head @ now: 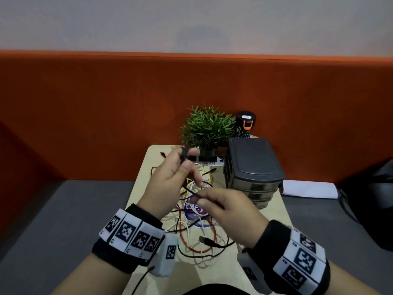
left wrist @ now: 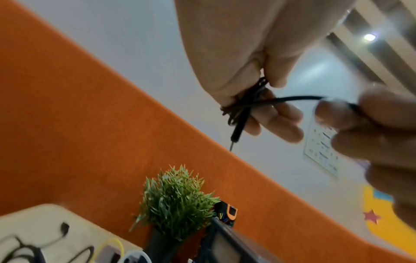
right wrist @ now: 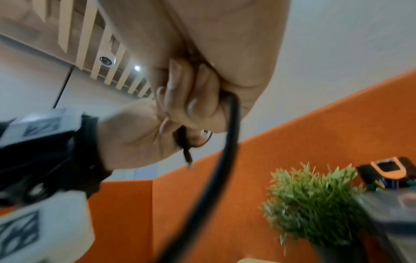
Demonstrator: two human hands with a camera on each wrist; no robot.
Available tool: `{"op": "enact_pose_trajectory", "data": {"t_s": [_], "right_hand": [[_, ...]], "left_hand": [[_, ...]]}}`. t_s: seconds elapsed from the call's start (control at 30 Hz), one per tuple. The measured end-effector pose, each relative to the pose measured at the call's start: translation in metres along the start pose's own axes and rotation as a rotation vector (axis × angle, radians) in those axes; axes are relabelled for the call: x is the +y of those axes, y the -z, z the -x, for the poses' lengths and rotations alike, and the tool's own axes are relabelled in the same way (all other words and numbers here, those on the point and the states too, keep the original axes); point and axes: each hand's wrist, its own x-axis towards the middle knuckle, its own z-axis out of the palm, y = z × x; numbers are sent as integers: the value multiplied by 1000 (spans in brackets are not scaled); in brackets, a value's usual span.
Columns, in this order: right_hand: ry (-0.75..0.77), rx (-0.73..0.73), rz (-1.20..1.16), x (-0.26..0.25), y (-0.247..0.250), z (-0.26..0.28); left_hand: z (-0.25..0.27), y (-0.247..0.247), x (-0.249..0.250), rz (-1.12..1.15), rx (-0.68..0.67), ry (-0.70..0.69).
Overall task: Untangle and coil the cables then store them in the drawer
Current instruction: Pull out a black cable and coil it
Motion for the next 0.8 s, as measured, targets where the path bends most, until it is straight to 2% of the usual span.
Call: {"op": "enact_pose_trajectory", "data": {"t_s": [0.1,0.17,0.3,0.4,0.47,0.53,0.6,0.7,0.73,0.8], "right_hand": [[51,117,80,-3,22,-4],[105,120,168,-3,35,-6],[169,70,394,4,53,-14],[190,163,512,15,59,-18],[242,267,624,23,58,-18],[267,384,780,28,50,-19],[295,446,804,30,40,-21],[322,502,630,30,27,-22],[288,479,500,27,24,-21],[127,316,195,24,20,-18]], "left_hand": [[5,-2,-3,-90,-115,110],[8,-2,-3,-88,-187,162],[9,-3,4,-362,-326,144],[8,-2,7,-510,-390,121],[8,-2,7,-427,-392,162],[10,-5,7,-208,-386,234],[11,-10,7,-8,-383,278],[12,-14,8,212,-401,311],[12,-14,8,276,-406,310],[11,-14,9,370,-378,290]]}}
